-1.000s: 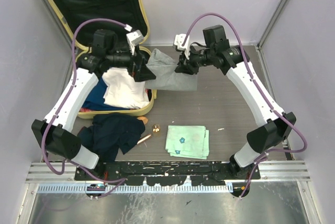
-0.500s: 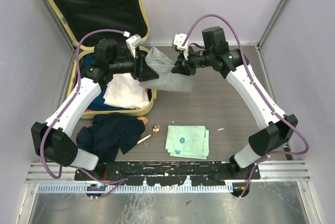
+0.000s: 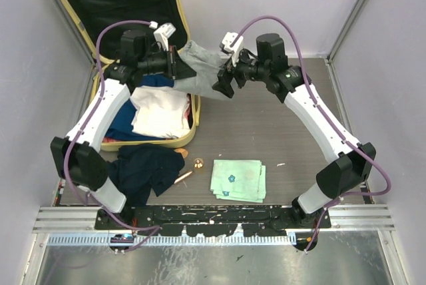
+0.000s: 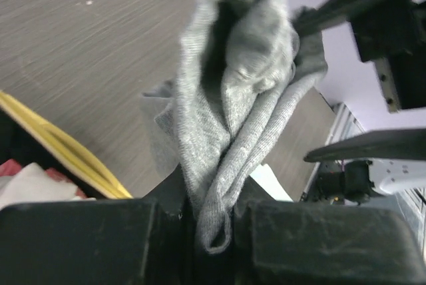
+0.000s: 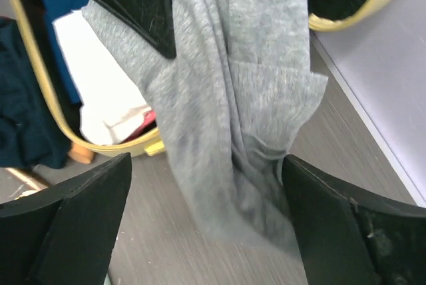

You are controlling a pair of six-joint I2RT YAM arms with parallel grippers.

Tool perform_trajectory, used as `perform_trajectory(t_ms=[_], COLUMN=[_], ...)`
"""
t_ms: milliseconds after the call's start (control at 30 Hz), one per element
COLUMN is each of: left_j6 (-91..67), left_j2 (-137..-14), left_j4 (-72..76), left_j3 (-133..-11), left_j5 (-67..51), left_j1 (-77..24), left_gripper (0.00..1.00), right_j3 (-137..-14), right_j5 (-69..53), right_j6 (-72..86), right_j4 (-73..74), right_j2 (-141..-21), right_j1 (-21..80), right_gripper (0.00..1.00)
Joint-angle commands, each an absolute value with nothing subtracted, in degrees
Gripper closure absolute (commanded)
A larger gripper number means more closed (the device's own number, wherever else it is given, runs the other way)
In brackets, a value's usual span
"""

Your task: Pack the luggage

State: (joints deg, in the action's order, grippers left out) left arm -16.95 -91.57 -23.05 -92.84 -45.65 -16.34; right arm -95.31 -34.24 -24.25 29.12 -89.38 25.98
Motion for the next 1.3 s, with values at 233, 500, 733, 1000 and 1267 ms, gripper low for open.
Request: perform_trajectory(t_ms=[233, 500, 733, 1000, 1267], left_j6=[-16.3, -10.0, -3.0, 2.5, 7.5], left_j2=[-111.8, -118.6, -122.2, -126.8, -132.9], left_j4=[-34.3, -49.3, -58.3, -56.8, -56.9], left_j3=[-109.3, -117.9, -122.6, -124.4, -132.5], left_j5=[-36.9, -34.5, -29.5, -25.9, -17.3], left_j1=[-12.5, -3.4, 1.7, 2.7, 2.7], left_gripper=[1.00, 1.00, 1.00, 0.91, 0.83], right_j3=[-92.5, -89.9, -90.2, -90.5, -89.3], right_j5=[-21.6, -21.6, -23.2, -24.7, -24.8], right_j6=[-16.4, -15.6, -14.5, -14.7, -15.2], right_j4=[23.8, 24.4, 24.6, 25.2, 27.2], right_j2=[-87.7, -85.9, -86.8, -87.5, -86.3], right_j1=[23.1, 22.7, 22.7, 22.7, 22.7], right_gripper=[0.00, 0.00, 0.00, 0.00, 0.00])
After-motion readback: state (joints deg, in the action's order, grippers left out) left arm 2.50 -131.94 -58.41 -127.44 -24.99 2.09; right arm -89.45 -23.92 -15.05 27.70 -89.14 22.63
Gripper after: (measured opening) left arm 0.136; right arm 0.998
